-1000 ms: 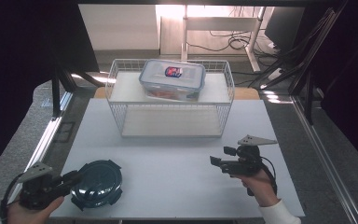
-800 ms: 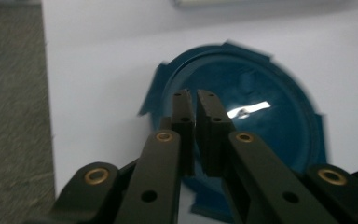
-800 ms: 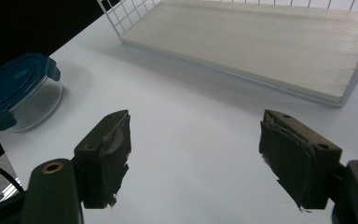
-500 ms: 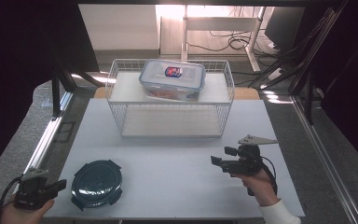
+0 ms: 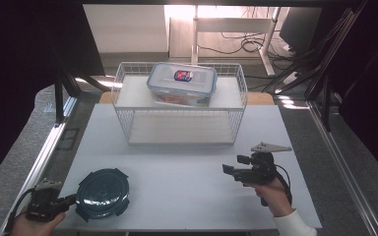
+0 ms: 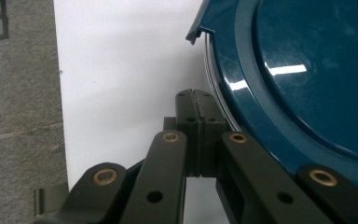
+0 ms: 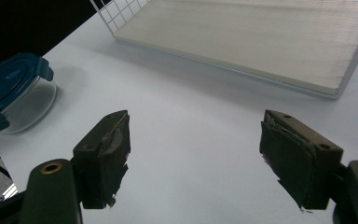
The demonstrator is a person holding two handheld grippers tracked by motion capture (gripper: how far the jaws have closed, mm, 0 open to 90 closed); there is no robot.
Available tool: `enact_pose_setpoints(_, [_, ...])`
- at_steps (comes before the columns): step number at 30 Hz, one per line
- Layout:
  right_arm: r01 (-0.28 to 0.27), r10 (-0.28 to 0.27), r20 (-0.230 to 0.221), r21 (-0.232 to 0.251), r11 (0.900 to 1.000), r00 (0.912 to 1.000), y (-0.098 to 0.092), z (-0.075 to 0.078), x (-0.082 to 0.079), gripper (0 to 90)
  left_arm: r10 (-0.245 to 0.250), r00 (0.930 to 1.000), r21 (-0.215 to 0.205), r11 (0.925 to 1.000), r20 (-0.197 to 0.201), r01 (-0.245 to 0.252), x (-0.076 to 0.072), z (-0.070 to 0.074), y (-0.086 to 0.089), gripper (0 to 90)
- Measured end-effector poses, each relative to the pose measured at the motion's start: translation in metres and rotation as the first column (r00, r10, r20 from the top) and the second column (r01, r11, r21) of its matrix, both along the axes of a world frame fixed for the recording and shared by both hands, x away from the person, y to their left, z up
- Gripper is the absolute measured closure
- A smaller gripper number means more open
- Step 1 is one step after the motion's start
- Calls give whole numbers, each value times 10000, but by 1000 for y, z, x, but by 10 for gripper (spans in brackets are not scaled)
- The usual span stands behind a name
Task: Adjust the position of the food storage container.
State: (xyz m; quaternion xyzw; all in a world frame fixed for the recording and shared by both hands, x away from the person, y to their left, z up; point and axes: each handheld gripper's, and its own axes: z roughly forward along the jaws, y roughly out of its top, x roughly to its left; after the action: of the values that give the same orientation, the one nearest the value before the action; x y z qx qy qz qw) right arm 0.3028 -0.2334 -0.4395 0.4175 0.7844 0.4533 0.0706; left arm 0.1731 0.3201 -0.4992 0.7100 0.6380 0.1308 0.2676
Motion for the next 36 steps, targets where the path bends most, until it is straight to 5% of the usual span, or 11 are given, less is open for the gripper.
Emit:
enact_pose_setpoints(10, [44, -45, -52, -45, 10000, 10000, 1, 0, 1, 243, -360, 9993, -240, 9991, 44, 361, 9, -1, -20, 899])
enact_pose_setpoints(18, [172, -173, -91, -71, 9998, 9998, -1, 0, 2, 243, -1366, 9906, -313, 9901, -1, 1365, 28, 0, -62, 899])
enact_pose_setpoints(23, [312, -313, -152, -90, 9995, 9994, -4, -1, 3, 243, -2234, 9746, -39, 9747, -173, 2234, 43, 3, -94, 899])
enact_pose_setpoints(29, [374, -377, -276, -86, 9993, 9989, -8, -2, 4, 243, -3394, 9388, -71, 9406, -588, 3396, 68, -2, -139, 899])
enact_pose_setpoints(36, [536, -536, -275, 1, 9986, 9982, -13, -1, 4, 243, -3799, 9241, -239, 9250, -412, 3792, 88, 6, -161, 900])
